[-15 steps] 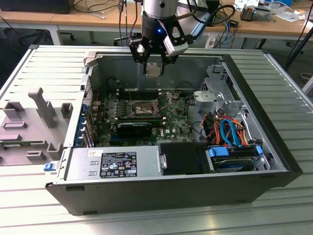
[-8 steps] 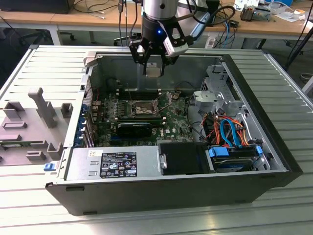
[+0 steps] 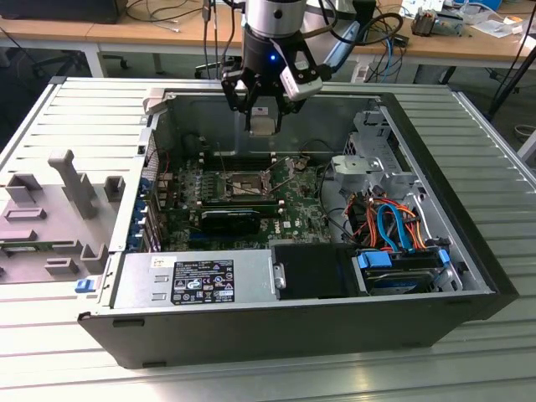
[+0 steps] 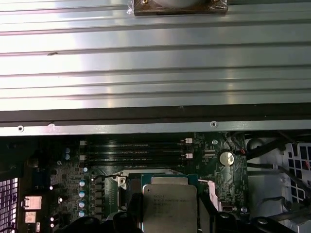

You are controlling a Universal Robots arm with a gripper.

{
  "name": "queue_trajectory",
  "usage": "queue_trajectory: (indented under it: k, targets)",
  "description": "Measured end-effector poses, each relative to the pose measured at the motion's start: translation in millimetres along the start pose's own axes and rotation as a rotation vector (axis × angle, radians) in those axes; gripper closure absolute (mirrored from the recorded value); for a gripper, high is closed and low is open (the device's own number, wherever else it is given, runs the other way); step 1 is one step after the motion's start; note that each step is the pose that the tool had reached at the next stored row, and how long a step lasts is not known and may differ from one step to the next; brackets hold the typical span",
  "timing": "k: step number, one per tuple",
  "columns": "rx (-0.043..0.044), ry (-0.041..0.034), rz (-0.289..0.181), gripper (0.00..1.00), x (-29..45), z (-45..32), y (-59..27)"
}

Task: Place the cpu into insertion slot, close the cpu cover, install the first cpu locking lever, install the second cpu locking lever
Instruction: 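Place the cpu into insertion slot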

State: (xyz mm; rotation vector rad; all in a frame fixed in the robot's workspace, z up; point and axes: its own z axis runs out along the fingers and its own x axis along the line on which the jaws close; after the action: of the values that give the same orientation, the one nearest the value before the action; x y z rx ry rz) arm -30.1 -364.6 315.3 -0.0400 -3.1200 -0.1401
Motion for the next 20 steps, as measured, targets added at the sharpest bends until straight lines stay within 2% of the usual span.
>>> queue_trajectory:
  k: [12, 20]
  targets:
    - [0.0000, 0.0000, 0.000, 0.45, -0.2, 2.7, -4.9]
    - [0.0000, 0.0000, 0.001, 0.45, -0.2, 3.0, -5.1]
